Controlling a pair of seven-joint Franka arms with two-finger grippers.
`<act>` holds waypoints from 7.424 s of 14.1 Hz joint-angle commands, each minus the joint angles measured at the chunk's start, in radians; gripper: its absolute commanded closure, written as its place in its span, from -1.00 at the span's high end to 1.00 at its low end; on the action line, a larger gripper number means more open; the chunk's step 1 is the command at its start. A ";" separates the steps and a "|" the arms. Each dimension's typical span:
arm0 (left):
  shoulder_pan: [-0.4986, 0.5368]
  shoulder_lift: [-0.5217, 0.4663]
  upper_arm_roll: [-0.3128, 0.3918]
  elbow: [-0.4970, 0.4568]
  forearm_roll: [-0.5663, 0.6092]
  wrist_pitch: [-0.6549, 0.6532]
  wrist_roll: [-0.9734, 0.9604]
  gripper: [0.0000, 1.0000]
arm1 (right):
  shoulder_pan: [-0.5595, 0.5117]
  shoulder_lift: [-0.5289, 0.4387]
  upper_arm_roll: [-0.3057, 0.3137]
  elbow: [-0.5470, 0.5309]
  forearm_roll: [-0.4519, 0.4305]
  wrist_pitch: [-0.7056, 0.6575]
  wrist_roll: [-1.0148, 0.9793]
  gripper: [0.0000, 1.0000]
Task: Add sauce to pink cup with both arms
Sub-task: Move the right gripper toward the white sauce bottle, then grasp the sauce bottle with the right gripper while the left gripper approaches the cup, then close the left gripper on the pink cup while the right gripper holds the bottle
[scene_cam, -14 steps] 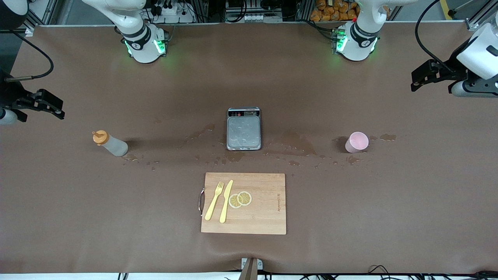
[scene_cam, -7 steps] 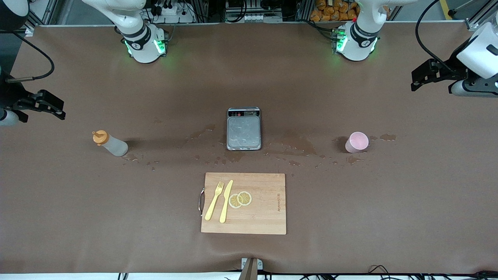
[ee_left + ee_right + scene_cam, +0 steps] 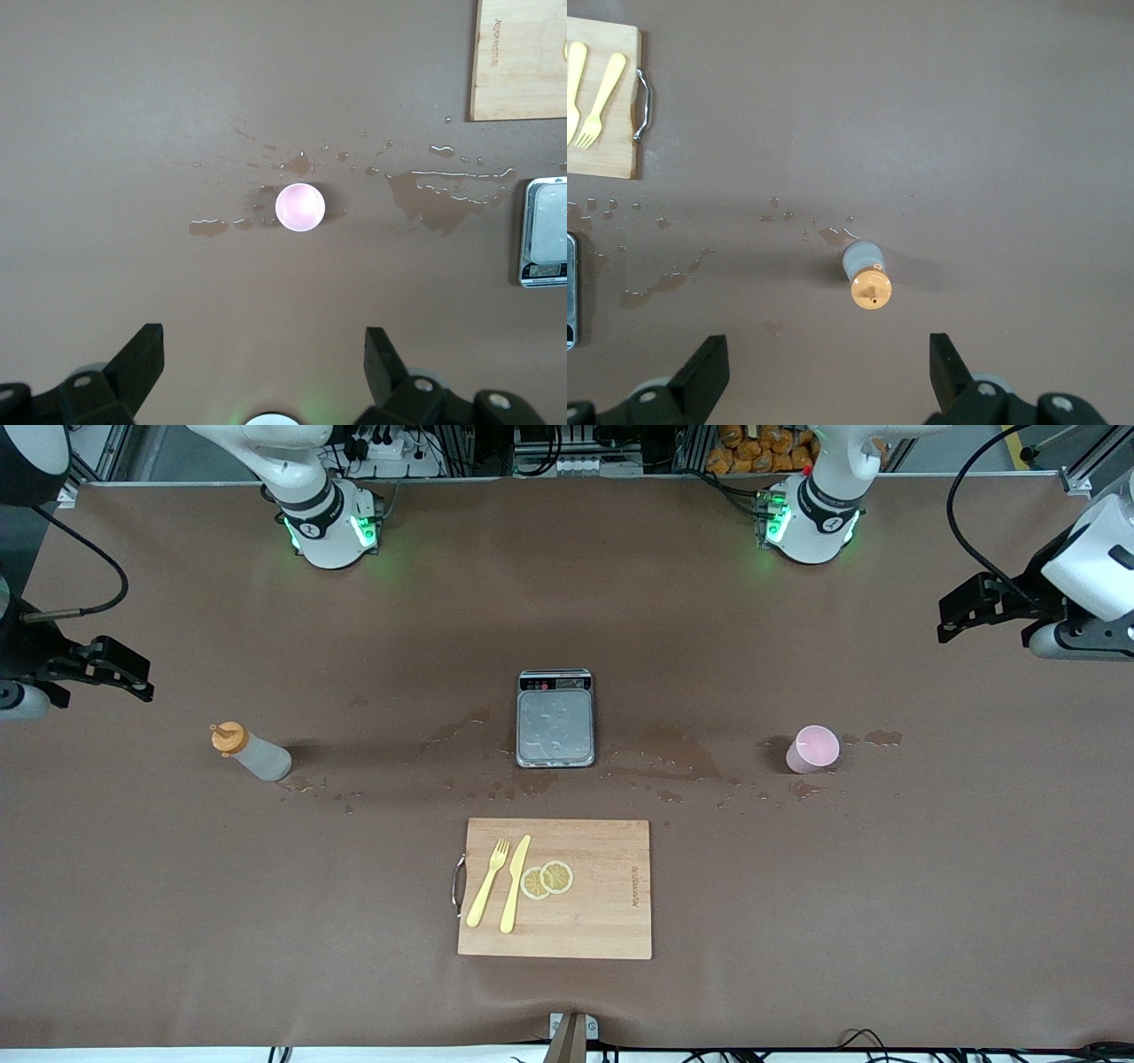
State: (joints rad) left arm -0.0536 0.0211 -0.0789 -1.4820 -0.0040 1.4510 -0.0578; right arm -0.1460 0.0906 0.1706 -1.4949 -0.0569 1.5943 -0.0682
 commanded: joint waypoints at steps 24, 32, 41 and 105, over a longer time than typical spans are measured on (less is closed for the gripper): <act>-0.023 0.040 -0.030 -0.027 -0.007 0.063 -0.010 1.00 | -0.055 0.218 0.012 0.067 -0.227 0.009 0.008 1.00; -0.014 0.092 -0.032 -0.038 -0.017 0.066 -0.016 1.00 | -0.246 0.250 0.010 0.010 0.024 -0.008 0.155 1.00; 0.014 0.210 -0.027 -0.050 -0.004 0.106 -0.013 1.00 | -0.405 0.377 0.010 0.007 0.242 -0.046 0.459 1.00; 0.035 0.403 -0.028 -0.395 0.042 0.666 -0.166 1.00 | -0.489 0.888 0.014 -0.004 0.801 -0.126 0.703 0.22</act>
State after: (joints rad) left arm -0.0362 0.4864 -0.1014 -1.8133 0.0206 2.1202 -0.2207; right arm -0.6380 0.9736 0.1848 -1.5054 0.7408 1.4739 0.6406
